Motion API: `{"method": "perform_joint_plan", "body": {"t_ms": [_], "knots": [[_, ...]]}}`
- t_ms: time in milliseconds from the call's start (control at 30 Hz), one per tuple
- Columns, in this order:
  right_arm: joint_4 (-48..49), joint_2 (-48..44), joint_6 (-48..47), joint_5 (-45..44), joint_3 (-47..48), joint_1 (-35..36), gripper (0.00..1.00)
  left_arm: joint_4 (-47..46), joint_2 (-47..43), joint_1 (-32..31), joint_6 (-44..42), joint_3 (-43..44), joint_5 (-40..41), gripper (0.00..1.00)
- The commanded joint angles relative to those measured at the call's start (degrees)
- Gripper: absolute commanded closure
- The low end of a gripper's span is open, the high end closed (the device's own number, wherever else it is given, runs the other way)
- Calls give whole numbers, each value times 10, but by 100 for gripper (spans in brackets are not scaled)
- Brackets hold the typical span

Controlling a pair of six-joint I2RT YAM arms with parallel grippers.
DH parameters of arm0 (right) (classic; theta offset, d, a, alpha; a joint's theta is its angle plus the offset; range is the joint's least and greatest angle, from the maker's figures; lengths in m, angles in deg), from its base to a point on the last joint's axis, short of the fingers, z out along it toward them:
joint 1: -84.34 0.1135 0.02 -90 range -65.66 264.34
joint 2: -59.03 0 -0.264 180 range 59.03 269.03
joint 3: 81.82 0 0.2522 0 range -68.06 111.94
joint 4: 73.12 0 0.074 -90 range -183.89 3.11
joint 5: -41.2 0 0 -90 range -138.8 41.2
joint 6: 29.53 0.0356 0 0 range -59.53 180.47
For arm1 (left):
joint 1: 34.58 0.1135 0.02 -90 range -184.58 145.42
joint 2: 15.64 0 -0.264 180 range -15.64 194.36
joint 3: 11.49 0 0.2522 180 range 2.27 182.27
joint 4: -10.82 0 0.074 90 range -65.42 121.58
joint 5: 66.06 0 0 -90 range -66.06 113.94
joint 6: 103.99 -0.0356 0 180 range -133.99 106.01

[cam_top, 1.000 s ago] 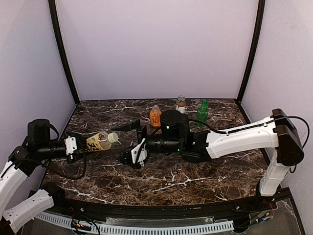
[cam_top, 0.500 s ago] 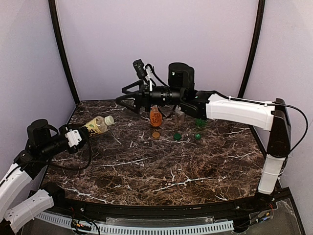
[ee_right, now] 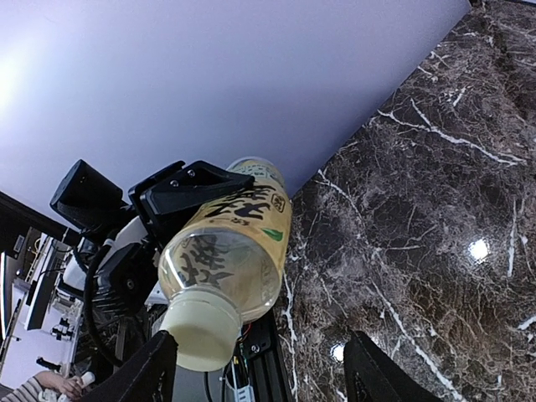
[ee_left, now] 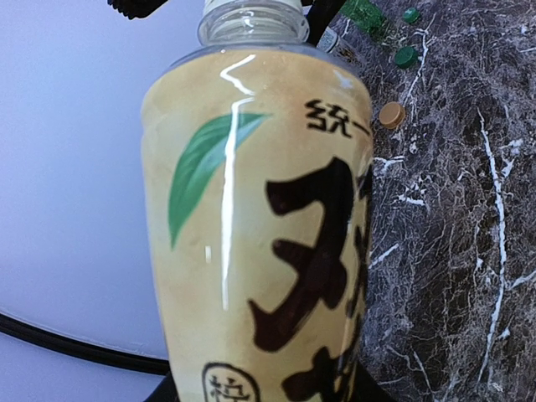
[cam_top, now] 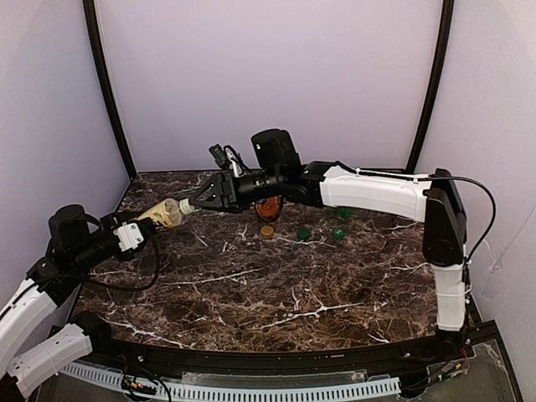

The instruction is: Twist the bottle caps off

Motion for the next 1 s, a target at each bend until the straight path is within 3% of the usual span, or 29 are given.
{"method": "perform_joint_plan", "body": {"t_ms": [0,200,333,700,767,833,967], "knots": [[-16,15,20,35,43,12,34,-16,2,-3,-8,-7,2,99],[-19,28,-4,58,74,22,38,-17,3,-3,-10,-7,-1,99],[-36,33,-12,50,82,26,53,-17,3,-3,-9,-7,-3,99],[-55,38,-17,42,81,26,73,-18,3,-3,-12,-7,-2,99],[-57,36,-25,41,81,26,86,-18,2,-3,-12,-7,-5,99],[-58,32,-43,41,80,26,100,-17,1,-3,-10,-7,-10,99],[-62,11,-163,43,73,36,100,15,-2,-3,-4,3,-52,99]]}}
